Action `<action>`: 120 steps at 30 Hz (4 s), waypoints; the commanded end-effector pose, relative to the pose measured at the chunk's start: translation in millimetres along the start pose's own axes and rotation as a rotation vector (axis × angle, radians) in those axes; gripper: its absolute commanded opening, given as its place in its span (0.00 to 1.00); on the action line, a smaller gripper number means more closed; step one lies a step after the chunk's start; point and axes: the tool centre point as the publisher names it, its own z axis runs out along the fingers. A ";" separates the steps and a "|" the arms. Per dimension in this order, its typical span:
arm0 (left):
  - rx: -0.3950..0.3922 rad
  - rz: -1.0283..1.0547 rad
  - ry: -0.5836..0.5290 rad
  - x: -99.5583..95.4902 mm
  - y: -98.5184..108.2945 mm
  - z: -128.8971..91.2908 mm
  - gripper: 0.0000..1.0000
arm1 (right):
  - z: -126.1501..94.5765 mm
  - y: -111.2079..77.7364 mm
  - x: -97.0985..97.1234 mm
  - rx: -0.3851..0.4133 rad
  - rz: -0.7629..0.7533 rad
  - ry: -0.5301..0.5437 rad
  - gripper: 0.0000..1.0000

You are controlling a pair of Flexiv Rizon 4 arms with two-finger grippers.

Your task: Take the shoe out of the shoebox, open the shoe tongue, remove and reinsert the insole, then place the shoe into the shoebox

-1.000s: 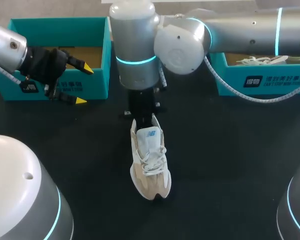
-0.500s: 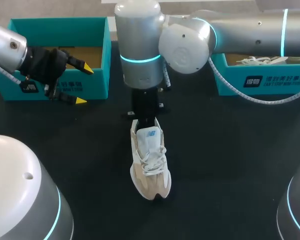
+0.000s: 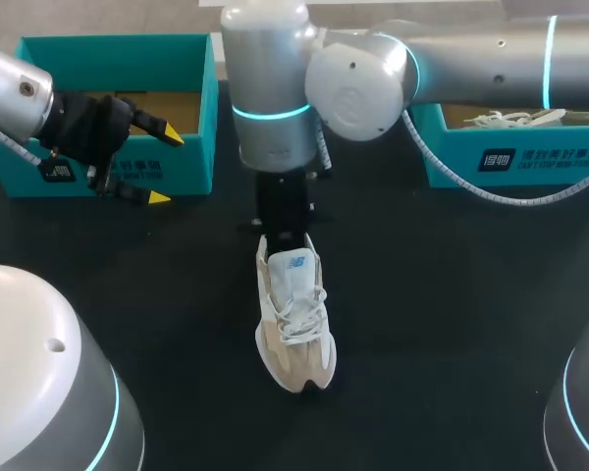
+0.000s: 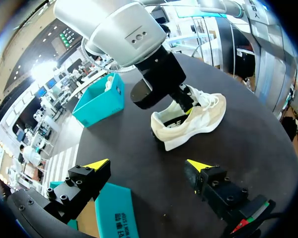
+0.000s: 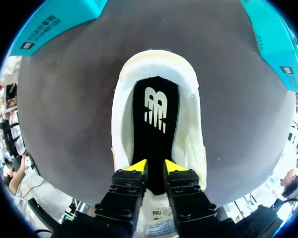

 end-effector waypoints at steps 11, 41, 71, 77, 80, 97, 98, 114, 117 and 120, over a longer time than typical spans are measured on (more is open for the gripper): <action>-0.003 0.000 0.001 0.5 -0.3 -0.5 1.00 | -0.6 -0.6 5.5 -0.030 -0.052 0.003 1.00; -0.003 0.000 0.001 0.5 -0.3 -0.5 1.00 | -4.0 13.0 -7.2 -0.052 -0.017 -0.007 1.00; -0.003 0.000 0.001 0.5 -0.3 -0.5 1.00 | -48.6 -55.5 -3.1 -0.080 0.052 -0.090 1.00; -0.003 0.000 0.001 0.5 -0.3 -0.5 1.00 | -50.9 -69.5 1.7 -0.075 0.058 -0.097 0.45; -0.003 0.000 0.001 0.5 -0.3 -0.5 1.00 | -47.5 -72.2 1.3 -0.071 0.068 -0.095 0.33; -0.003 0.000 0.001 0.5 -0.3 -0.5 1.00 | -23.0 -45.3 -3.2 -0.108 0.046 -0.099 0.32; -0.003 0.000 0.001 0.5 -0.3 -0.5 1.00 | -21.1 -42.7 -3.7 -0.103 0.043 -0.098 0.32; -0.003 0.000 0.001 0.5 -0.3 -0.5 1.00 | -12.9 -23.7 -6.1 -0.125 0.006 -0.090 0.26; -0.003 0.000 0.001 0.5 -0.3 -0.5 1.00 | -12.4 -22.2 -6.7 -0.140 0.007 -0.070 0.26; -0.003 0.000 0.001 0.5 -0.3 -0.5 1.00 | -4.9 -17.0 -7.1 -0.129 0.004 -0.070 0.25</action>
